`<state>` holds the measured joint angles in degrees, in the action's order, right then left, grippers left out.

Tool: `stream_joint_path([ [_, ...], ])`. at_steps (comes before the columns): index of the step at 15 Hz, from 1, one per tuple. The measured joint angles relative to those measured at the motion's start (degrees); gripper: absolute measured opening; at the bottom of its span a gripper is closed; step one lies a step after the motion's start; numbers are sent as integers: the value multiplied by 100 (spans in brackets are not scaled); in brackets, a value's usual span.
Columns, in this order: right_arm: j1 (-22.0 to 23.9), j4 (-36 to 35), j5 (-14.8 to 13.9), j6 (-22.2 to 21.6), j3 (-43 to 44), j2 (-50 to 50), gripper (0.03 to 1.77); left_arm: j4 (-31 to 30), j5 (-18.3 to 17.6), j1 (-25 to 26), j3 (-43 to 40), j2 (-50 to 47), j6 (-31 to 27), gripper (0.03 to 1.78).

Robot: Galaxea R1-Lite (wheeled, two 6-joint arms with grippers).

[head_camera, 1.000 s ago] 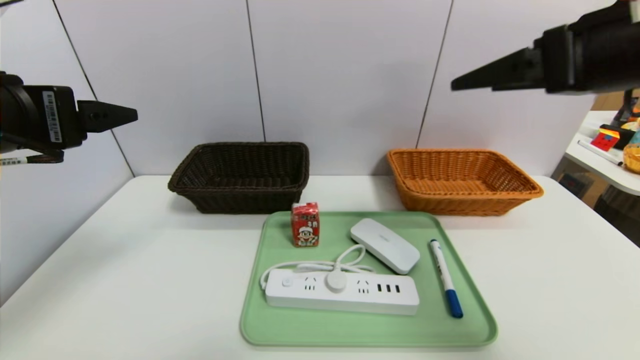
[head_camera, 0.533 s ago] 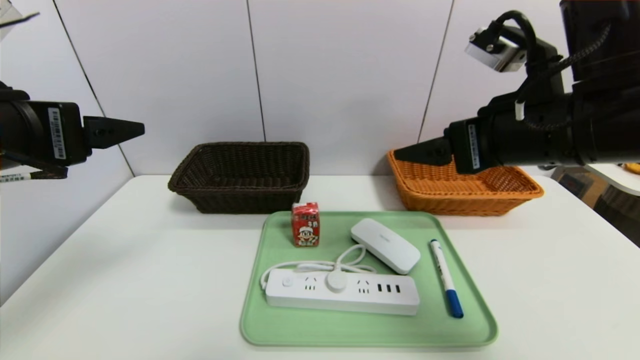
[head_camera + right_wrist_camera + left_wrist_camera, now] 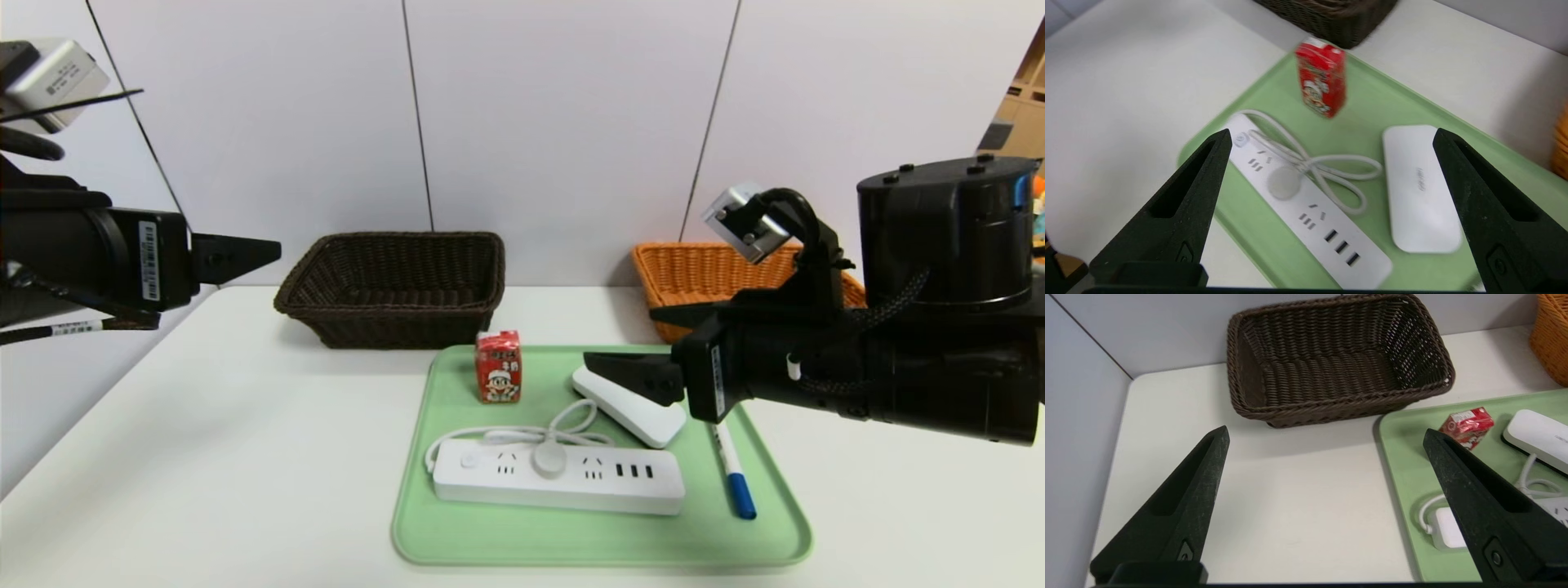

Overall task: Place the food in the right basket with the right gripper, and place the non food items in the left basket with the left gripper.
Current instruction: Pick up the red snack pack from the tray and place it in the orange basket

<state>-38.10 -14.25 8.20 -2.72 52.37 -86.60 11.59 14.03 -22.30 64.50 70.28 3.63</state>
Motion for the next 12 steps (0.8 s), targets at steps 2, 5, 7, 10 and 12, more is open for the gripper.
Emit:
stream_joint_path([
  [2,-21,-457,455,0,-194,-90,170,15,22,-188,-138,55,290,169],
  [5,-21,-1213,720,2,-284,-422,170,22,349,-262,-474,72,455,169],
  [7,-18,-1882,794,22,-361,-763,170,11,479,-269,-660,44,480,169],
  [10,-13,-2612,822,123,-424,-1307,170,9,484,-273,-769,0,588,169],
  [12,-24,-2767,830,160,-433,-1541,170,9,488,-273,-803,-11,596,169],
])
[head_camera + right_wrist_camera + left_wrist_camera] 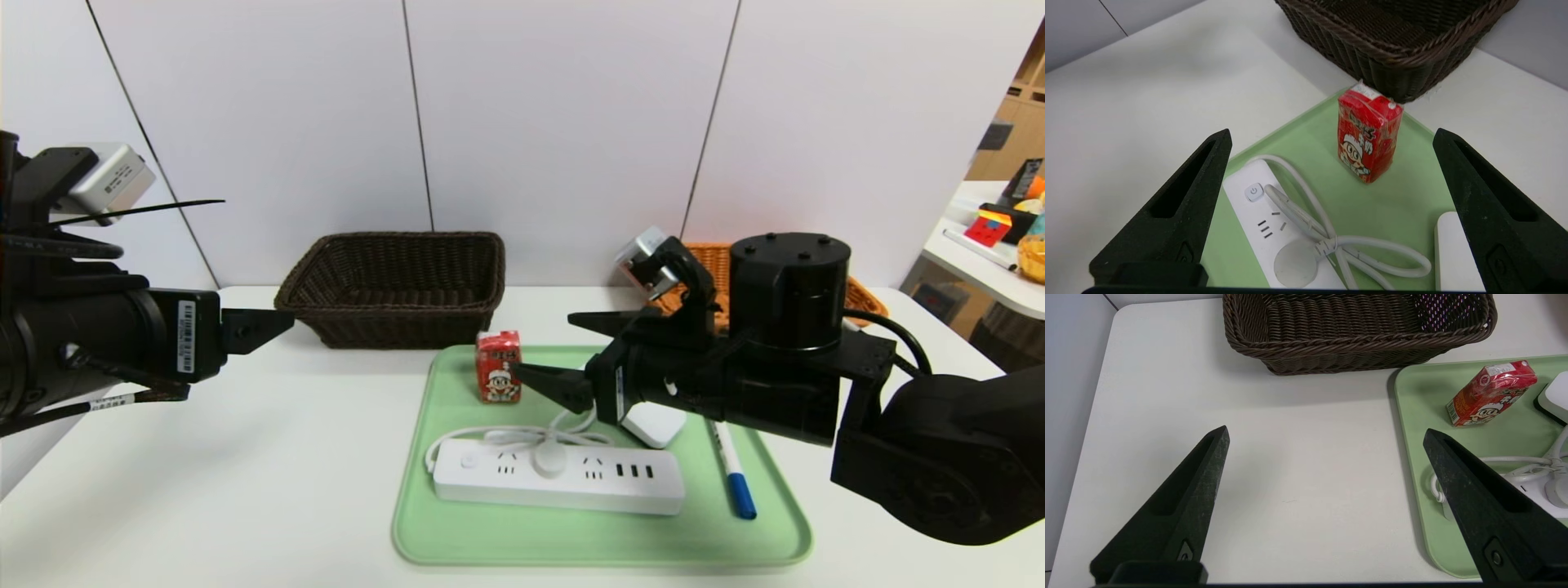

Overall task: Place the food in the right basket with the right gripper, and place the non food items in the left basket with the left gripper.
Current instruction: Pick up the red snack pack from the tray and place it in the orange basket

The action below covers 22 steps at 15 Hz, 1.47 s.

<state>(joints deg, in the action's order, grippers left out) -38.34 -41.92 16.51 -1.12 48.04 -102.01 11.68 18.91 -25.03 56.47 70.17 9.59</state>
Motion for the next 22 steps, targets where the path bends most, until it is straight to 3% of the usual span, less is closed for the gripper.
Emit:
stream_joint_path([
  [7,-33,-772,13,117,-76,-607,170,-13,-17,-9,-27,17,-17,169],
  [22,122,-794,135,91,990,-1858,170,-30,-44,-11,-60,157,-9,169],
])
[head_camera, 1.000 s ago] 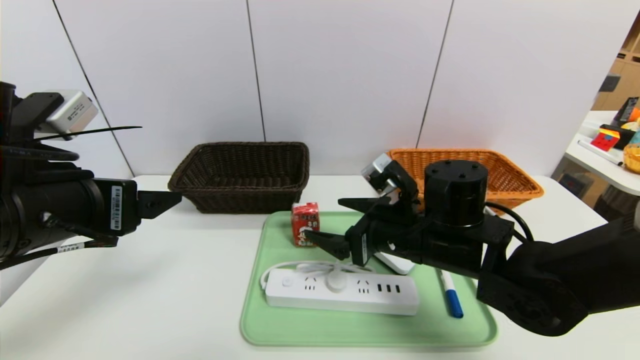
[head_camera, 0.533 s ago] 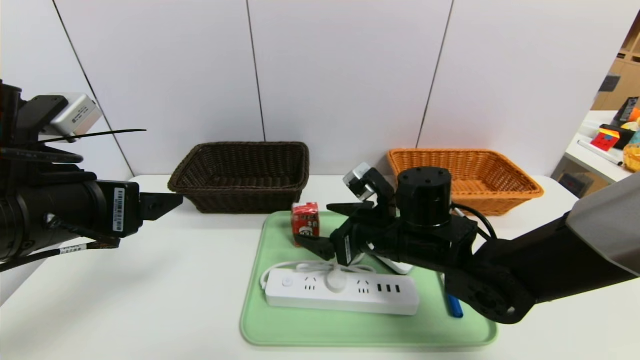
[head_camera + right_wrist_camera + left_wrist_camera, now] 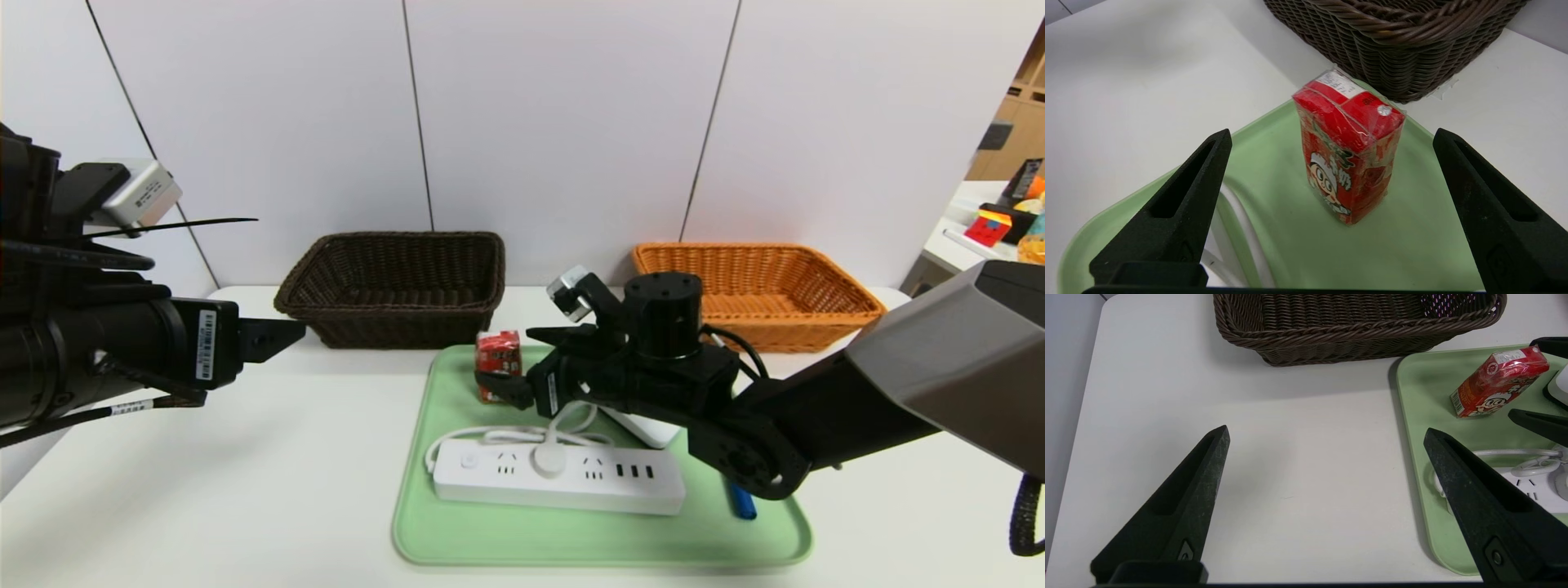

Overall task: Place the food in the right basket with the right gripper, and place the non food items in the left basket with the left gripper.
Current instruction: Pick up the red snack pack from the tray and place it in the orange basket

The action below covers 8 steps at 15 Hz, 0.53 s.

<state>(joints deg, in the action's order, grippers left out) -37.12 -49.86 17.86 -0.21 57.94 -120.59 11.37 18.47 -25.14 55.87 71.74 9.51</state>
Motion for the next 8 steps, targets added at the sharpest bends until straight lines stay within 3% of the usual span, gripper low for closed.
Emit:
stream_joint_path([
  [8,85,6,2,-4,506,-471,170,0,-65,2,2,39,7,169],
])
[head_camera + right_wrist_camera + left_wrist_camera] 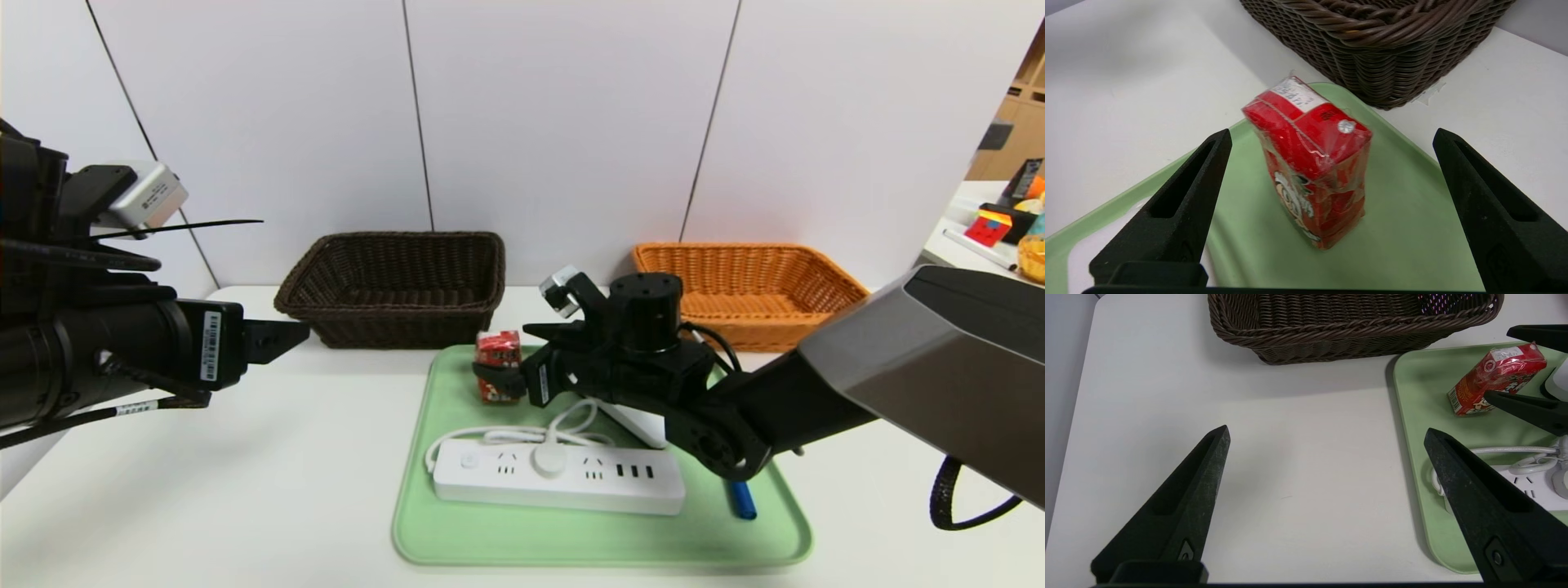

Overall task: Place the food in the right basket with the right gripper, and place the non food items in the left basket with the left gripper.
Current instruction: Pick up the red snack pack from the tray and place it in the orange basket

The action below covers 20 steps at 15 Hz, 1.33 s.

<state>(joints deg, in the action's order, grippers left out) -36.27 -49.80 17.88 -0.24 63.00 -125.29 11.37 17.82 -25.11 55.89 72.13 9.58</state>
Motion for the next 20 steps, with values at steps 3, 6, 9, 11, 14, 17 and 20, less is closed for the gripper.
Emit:
stream_joint_path([
  [3,-91,41,-33,-11,23,-41,170,-2,-2,-2,-5,41,4,169],
  [6,-135,40,-33,-27,34,-52,170,-7,-10,0,-2,94,6,169],
  [9,-127,7,-11,-39,43,-54,170,-7,-41,-2,6,138,11,169],
  [11,-118,11,-9,-38,45,-52,170,-5,-46,0,9,151,9,169],
  [14,-94,2,0,-38,50,-56,170,-7,-46,-7,15,165,6,169],
  [17,-99,5,-2,-38,72,-69,170,-2,-46,-11,17,166,4,169],
  [20,-91,9,0,-35,94,-80,170,0,-46,-11,11,176,1,169],
])
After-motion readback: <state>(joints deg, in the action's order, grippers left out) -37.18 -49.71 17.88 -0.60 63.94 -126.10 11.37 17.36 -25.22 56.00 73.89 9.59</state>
